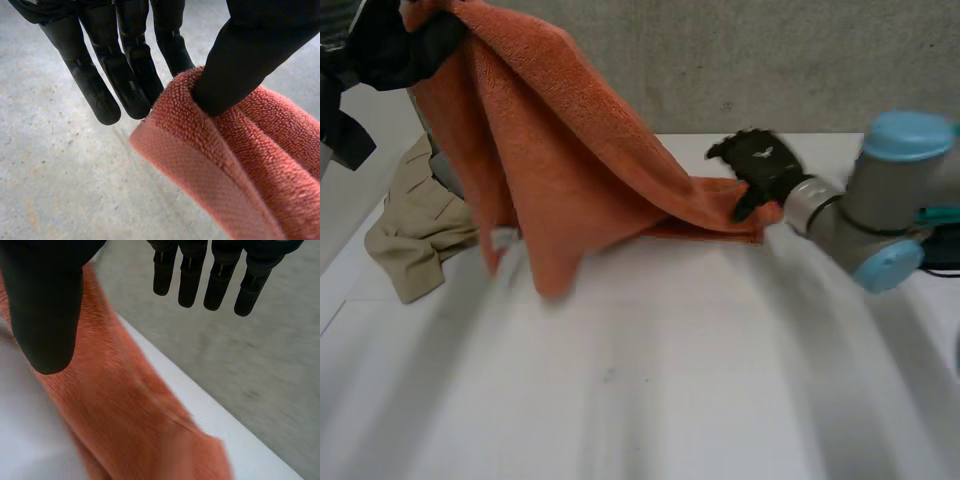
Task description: Fold the laundry.
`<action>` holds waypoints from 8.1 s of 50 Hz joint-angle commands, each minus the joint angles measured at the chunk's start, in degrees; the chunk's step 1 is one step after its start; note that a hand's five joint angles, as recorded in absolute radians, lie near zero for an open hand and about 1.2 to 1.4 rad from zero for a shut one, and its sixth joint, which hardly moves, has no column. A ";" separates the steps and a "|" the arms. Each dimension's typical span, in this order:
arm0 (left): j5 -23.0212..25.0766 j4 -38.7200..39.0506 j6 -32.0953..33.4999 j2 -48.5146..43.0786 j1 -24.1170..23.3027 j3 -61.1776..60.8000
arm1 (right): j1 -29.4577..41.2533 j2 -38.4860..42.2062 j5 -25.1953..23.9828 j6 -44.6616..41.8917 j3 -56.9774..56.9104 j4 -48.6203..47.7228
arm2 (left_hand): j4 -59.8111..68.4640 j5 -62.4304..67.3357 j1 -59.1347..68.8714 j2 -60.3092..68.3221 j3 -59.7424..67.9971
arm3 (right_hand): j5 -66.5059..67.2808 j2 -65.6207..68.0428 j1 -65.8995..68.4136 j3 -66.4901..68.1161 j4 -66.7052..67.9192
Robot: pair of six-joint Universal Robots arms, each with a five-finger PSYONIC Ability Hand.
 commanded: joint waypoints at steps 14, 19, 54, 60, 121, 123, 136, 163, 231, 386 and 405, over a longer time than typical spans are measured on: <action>0.79 -2.48 -4.34 -1.55 10.17 -4.74 | 1.30 -7.18 17.02 -3.25 2.75 -14.28 | 11.26 13.69 14.37 11.32 11.76 | 61.06 57.22 58.12 58.22 59.10; 0.53 -5.38 -3.73 -6.47 12.37 -4.04 | -1.51 -18.79 8.40 -4.21 14.26 -14.81 | 11.26 13.69 14.37 11.32 11.76 | 61.06 57.22 58.12 58.22 59.10; -7.64 -4.11 20.19 -41.98 -0.63 32.75 | -3.63 -14.58 17.17 -15.22 6.99 -14.51 | 11.26 13.69 14.37 11.32 11.76 | 61.06 57.22 58.12 58.22 59.10; -8.88 10.33 14.48 -42.34 -0.63 40.43 | -2.57 -19.15 19.90 -7.65 9.00 -39.58 | 11.26 13.69 14.37 11.32 11.76 | 61.06 57.22 58.12 58.22 59.10; 1.85 1.12 1.55 -19.13 10.27 -16.87 | -13.20 -13.45 9.97 -28.83 18.24 21.14 | 11.26 13.69 14.37 11.32 11.76 | 9.39 5.54 6.45 6.55 7.43; 1.85 1.21 1.46 -19.22 10.35 -16.78 | -13.47 -10.91 10.41 -28.04 16.66 21.49 | 11.26 13.69 14.37 11.32 11.76 | 11.24 7.39 8.29 8.40 9.27; 1.76 0.95 1.46 -19.66 10.53 -15.81 | -15.84 -4.56 7.77 -12.66 15.34 17.98 | 11.26 13.69 14.37 11.32 11.76 | 61.06 57.21 58.12 58.22 59.10; 17.40 -51.34 26.23 2.76 25.55 -18.09 | -30.70 -39.73 2.06 -53.09 47.77 37.84 | 11.26 13.69 14.37 11.32 11.76 | 61.06 57.22 58.12 58.22 59.10; 0.08 -15.16 15.27 -30.48 5.60 0.99 | -20.49 -23.73 2.51 -21.16 40.01 2.26 | -58.74 -56.31 -55.63 -58.68 -58.24 | 4.51 0.66 1.56 1.67 2.54; -23.56 -36.50 16.39 -53.76 -18.39 26.38 | 13.86 -2.81 13.04 18.29 13.40 9.80 | -58.74 -56.31 -55.63 -58.68 -58.24 | -8.94 -12.78 -11.88 -11.78 -10.90; -15.03 -33.25 17.20 -38.04 -16.63 20.93 | 19.22 -15.00 26.03 -0.33 20.76 4.11 | -58.74 -56.31 -55.63 -58.68 -58.24 | -8.94 -12.78 -11.88 -11.78 -10.90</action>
